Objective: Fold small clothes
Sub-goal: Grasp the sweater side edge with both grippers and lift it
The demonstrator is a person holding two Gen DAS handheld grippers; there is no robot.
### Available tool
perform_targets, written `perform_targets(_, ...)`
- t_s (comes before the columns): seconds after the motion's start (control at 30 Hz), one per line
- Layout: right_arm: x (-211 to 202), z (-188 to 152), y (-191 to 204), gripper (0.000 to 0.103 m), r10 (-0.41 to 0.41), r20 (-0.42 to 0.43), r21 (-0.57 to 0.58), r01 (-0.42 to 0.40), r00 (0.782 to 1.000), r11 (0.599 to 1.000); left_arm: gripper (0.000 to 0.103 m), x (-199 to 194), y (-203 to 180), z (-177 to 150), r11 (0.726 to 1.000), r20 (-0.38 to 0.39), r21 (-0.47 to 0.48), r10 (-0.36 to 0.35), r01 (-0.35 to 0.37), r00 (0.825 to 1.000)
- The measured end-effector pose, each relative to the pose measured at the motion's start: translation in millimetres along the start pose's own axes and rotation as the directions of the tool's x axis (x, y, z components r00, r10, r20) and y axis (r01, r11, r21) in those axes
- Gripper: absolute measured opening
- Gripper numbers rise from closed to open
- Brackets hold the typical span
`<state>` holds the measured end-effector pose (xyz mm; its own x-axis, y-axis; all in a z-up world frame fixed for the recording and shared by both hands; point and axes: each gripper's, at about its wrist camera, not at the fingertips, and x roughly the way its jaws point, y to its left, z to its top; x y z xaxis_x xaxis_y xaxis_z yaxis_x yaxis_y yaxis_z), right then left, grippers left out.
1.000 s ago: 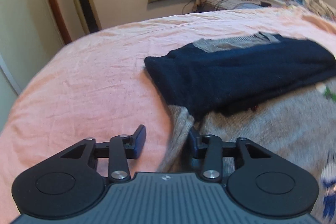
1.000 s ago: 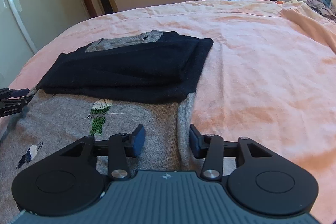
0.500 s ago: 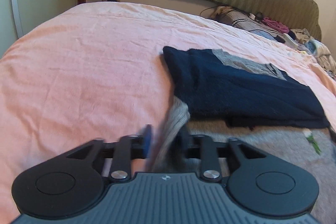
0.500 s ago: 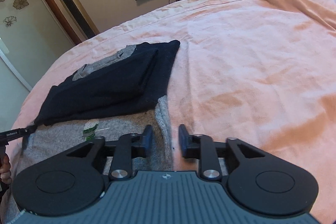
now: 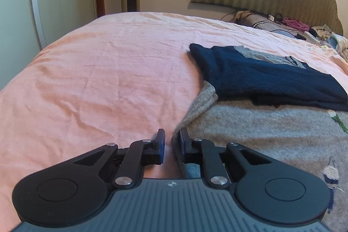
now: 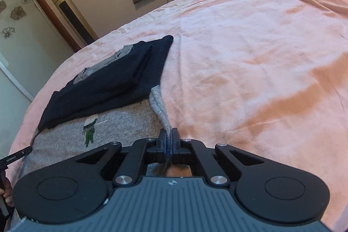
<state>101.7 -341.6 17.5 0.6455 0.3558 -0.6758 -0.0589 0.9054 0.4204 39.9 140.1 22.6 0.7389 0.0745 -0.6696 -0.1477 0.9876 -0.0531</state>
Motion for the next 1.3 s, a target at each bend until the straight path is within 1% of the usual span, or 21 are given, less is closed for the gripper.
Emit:
perform_targets(0.07, -10.2, -4.9, 4.3, 0.035, 0.042, -0.014, 0.023, -0.042, 0.999, 0.999, 0.015, -9.3, 1.5, -1.9, 0.996, -0.045, -0.039, -0.076, 0.074, 0.996)
perform_targets(0.1, -17.1, -9.0, 6.2, 0.046, 0.070, -0.015, 0.034, -0.069, 0.997, 0.997, 0.024, -15.6, 3.7, -6.0, 0.991, -0.069, -0.069, -0.116, 0.112, 0.991)
perform_targets(0.13, -24.4, -14.3, 7.9, 0.064, 0.095, -0.015, 0.040, -0.095, 0.995, 0.995, 0.043, -22.5, 6.9, -11.3, 0.984, -0.076, -0.101, -0.157, 0.149, 0.985)
perform_targets(0.17, -30.8, -20.5, 8.8, 0.069, 0.119, -0.021, 0.049, -0.118, 0.993, 0.992, 0.054, -29.9, 10.4, -18.0, 0.972, -0.072, -0.134, -0.201, 0.190, 0.977)
perform_targets(0.2, -34.7, -26.9, 8.3, 0.069, 0.145, -0.042, 0.073, -0.141, 0.989, 0.987, 0.070, -35.8, 14.2, -24.7, 0.961, -0.066, -0.169, -0.234, 0.220, 0.970)
perform_targets(0.37, -36.1, -45.0, 4.2, 0.066, 0.266, -0.064, 0.177, -0.251, 0.962, 0.952, 0.072, -45.4, 24.3, -44.4, 0.895, -0.008, -0.322, -0.330, 0.310, 0.944)
perform_targets(0.4, -32.2, -43.5, 1.7, 0.059, 0.278, -0.066, 0.209, -0.259, 0.958, 0.943, 0.072, -43.3, 25.3, -43.7, 0.878, -0.004, -0.352, -0.347, 0.323, 0.938)
perform_targets(0.47, -16.6, -42.4, -2.3, 0.010, 0.285, -0.123, 0.251, -0.248, 0.951, 0.936, 0.059, -37.1, 27.3, -39.6, 0.855, -0.009, -0.393, -0.373, 0.340, 0.928)
perform_targets(0.5, -13.4, -43.9, -2.5, 0.009, 0.289, -0.118, 0.243, -0.255, 0.950, 0.936, 0.020, -30.0, 26.3, -36.9, 0.852, -0.041, -0.405, -0.379, 0.332, 0.924)
perform_targets(0.53, -13.6, -43.5, -1.7, 0.009, 0.287, -0.115, 0.240, -0.254, 0.951, 0.937, 0.006, -21.9, 26.4, -36.0, 0.849, -0.080, -0.423, -0.384, 0.318, 0.920)
perform_targets(0.7, -53.6, -38.1, -3.2, 0.009, 0.278, -0.014, 0.202, -0.269, 0.961, 0.942, 0.006, -49.1, 26.1, -31.3, 0.833, -0.006, -0.399, -0.420, 0.383, 0.908)
perform_targets(0.83, -47.1, -48.0, -38.0, 0.008, 0.195, -0.050, 0.260, -0.175, 0.980, 0.950, 0.006, -33.4, 23.0, -40.5, 0.893, -0.089, -0.340, -0.342, 0.294, 0.936)
perform_targets(0.9, -46.8, -53.8, -36.8, 0.011, 0.255, -0.052, 0.297, -0.228, 0.966, 0.927, 0.009, -32.9, 31.7, -44.9, 0.869, -0.080, -0.375, -0.376, 0.322, 0.923)
perform_targets(0.97, -52.4, -57.3, -30.2, 0.028, 0.294, -0.049, 0.305, -0.266, 0.954, 0.914, 0.015, -37.4, 36.2, -45.0, 0.855, -0.095, -0.388, -0.410, 0.345, 0.907)
perform_targets(1.03, -56.6, -61.0, -27.5, 0.053, 0.340, -0.049, 0.307, -0.310, 0.939, 0.900, 0.044, -43.5, 42.8, -49.5, 0.824, -0.091, -0.408, -0.466, 0.394, 0.880)
perform_targets(1.07, -56.3, -62.6, -28.5, 0.058, 0.366, -0.055, 0.322, -0.331, 0.929, 0.887, 0.052, -45.9, 45.2, -52.4, 0.802, -0.080, -0.418, -0.500, 0.426, 0.862)
perform_targets(1.1, -54.3, -65.2, -29.4, 0.058, 0.391, -0.066, 0.339, -0.348, 0.918, 0.874, 0.066, -47.8, 45.8, -54.9, 0.784, -0.072, -0.426, -0.527, 0.451, 0.847)
perform_targets(1.2, -43.7, -66.5, -25.7, 0.047, 0.407, -0.096, 0.349, -0.353, 0.908, 0.868, 0.069, -48.3, 40.0, -59.5, 0.770, -0.053, -0.434, -0.541, 0.469, 0.839)
perform_targets(1.23, -39.0, -65.7, -22.3, 0.027, 0.393, -0.118, 0.343, -0.334, 0.912, 0.878, 0.068, -47.2, 37.8, -59.0, 0.770, -0.049, -0.435, -0.539, 0.468, 0.841)
perform_targets(1.27, -33.6, -65.1, -19.5, 0.011, 0.372, -0.150, 0.331, -0.308, 0.916, 0.892, 0.063, -46.0, 36.1, -57.4, 0.774, -0.051, -0.436, -0.531, 0.460, 0.846)
perform_targets(1.3, -34.1, -65.3, -17.0, 0.011, 0.367, -0.153, 0.304, -0.310, 0.917, 0.901, 0.030, -43.3, 35.1, -55.8, 0.781, -0.075, -0.441, -0.523, 0.443, 0.849)
